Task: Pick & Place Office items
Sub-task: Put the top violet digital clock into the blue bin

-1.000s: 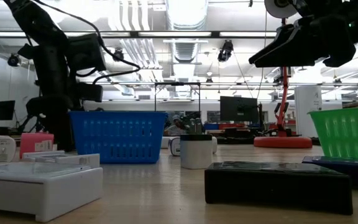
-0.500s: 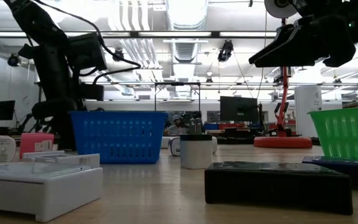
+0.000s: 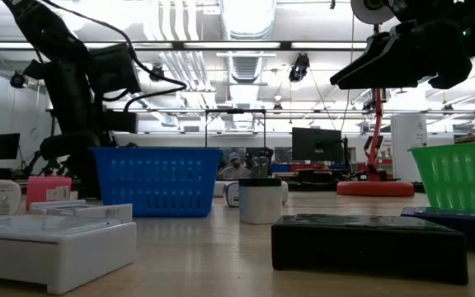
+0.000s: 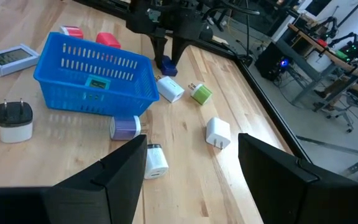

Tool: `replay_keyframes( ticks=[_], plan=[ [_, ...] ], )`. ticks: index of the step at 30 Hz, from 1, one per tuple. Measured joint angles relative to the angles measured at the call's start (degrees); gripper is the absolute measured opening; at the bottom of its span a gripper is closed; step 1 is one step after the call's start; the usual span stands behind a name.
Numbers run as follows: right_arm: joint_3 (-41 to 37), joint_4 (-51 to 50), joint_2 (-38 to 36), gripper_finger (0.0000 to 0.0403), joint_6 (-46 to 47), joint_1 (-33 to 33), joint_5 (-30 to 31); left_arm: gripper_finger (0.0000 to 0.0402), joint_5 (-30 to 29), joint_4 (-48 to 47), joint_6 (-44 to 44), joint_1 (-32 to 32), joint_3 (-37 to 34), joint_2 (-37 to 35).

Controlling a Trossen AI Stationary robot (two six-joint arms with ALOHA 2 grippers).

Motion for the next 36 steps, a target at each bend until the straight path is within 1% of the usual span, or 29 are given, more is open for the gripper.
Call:
replay_keyframes(
  ticks=[9,15,29,36],
  plan=[
    [0.00,0.03,0.00,0.0246,0.00,-0.02,0.00,0.0139,3.43,11.33,0.46,-0.04,-4.41,-3.72],
    [0.00,0.02,0.00,0.0247,0.00,-0.02,-0.02,0.0139,3.45,18.42,0.49,-0.04,-8.62,-7.76],
    [0.00,0.49,0.00,0.0247,0.20,-0.04,-0.02,0.0139,2.99,29.55,5.18,-0.07,-16.56,-20.60],
    [-0.18,0.59,0.00,0.0247,1.04,-0.04,-0.06,0.0139,4.82,35.01,7.23,-0.07,-19.56,-26.98]
  ],
)
